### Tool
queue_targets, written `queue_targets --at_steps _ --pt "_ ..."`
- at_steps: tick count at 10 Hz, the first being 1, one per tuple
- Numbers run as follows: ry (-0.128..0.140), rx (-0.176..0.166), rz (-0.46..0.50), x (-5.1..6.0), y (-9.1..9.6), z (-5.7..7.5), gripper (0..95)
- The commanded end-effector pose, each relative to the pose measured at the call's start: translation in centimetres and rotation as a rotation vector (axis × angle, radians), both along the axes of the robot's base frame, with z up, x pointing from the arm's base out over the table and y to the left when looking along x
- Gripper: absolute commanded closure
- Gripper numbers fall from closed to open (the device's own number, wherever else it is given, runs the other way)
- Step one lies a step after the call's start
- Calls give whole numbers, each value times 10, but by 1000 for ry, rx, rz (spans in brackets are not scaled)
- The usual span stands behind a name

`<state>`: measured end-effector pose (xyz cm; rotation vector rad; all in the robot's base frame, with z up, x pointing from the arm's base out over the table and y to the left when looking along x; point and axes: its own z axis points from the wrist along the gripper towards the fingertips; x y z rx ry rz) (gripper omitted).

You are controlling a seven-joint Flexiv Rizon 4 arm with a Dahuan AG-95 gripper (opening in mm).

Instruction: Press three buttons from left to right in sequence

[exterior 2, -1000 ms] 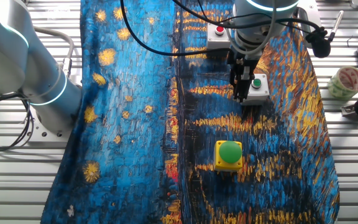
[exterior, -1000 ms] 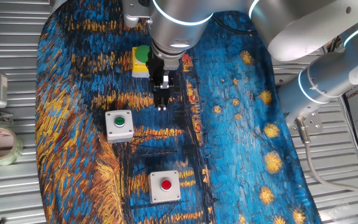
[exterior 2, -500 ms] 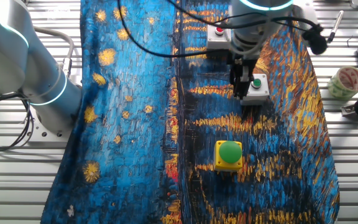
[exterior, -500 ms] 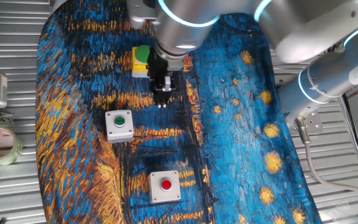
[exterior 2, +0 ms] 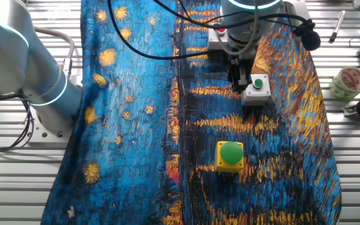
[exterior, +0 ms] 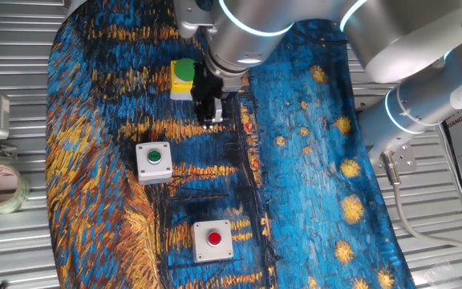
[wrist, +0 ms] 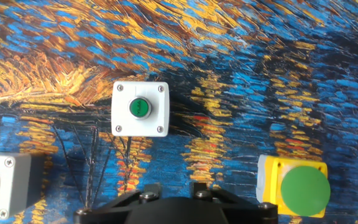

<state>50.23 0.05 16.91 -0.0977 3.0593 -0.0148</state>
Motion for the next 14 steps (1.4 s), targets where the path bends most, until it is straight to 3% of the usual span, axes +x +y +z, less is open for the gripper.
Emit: queue_targets --at_steps 1,8,14 --pt "-2 -2 5 -2 0 1 950" --pt "0 4 -2 -4 -2 -1 950" --pt "-1 43 37 -16 -33 -4 950"
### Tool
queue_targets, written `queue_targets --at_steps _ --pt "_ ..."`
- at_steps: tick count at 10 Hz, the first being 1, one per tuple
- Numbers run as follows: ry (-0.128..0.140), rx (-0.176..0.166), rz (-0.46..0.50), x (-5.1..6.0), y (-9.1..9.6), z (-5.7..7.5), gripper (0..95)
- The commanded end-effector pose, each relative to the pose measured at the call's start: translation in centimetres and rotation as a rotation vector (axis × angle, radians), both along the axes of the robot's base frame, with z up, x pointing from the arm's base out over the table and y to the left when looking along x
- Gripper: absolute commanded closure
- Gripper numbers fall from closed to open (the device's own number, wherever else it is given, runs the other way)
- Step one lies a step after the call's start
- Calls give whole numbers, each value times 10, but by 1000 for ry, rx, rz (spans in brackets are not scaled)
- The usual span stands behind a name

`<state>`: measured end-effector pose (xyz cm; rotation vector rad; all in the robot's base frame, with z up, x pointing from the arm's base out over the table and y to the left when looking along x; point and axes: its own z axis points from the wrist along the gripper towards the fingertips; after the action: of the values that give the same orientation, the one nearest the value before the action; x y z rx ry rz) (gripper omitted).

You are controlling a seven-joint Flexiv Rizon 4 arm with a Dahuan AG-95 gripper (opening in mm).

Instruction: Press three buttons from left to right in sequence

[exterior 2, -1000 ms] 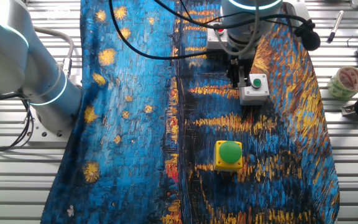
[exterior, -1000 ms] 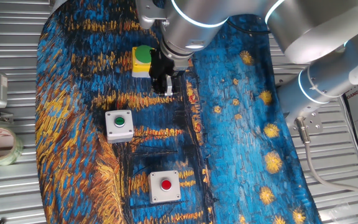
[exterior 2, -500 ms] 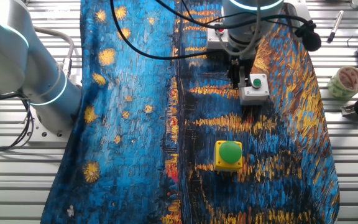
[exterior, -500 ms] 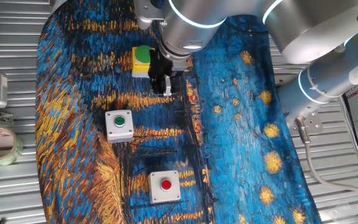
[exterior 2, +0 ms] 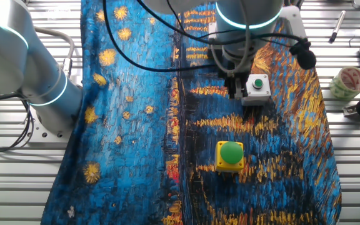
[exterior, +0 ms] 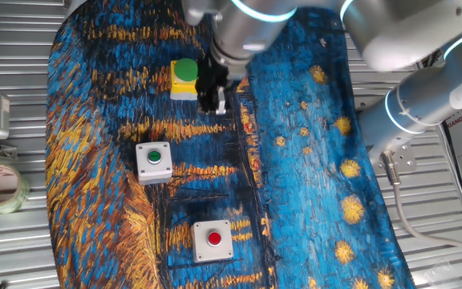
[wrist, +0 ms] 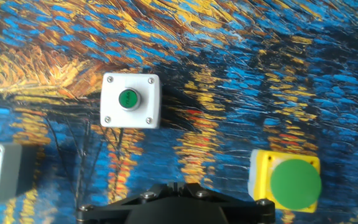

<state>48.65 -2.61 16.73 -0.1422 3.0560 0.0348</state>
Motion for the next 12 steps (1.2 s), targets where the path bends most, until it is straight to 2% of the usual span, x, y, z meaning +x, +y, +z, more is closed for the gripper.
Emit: queue_targets --at_steps 1,4,6,8,10,12 --pt "-1 16 7 -1 -8 -3 950" --pt "-9 -5 25 -4 -18 -7 950" --pt "-26 -8 63 -9 -33 -14 950" --pt "-32 -7 69 -12 -42 -19 950" --pt "-16 -5 61 -12 -44 -19 950" --pt "-13 3 70 -12 -50 -17 950"
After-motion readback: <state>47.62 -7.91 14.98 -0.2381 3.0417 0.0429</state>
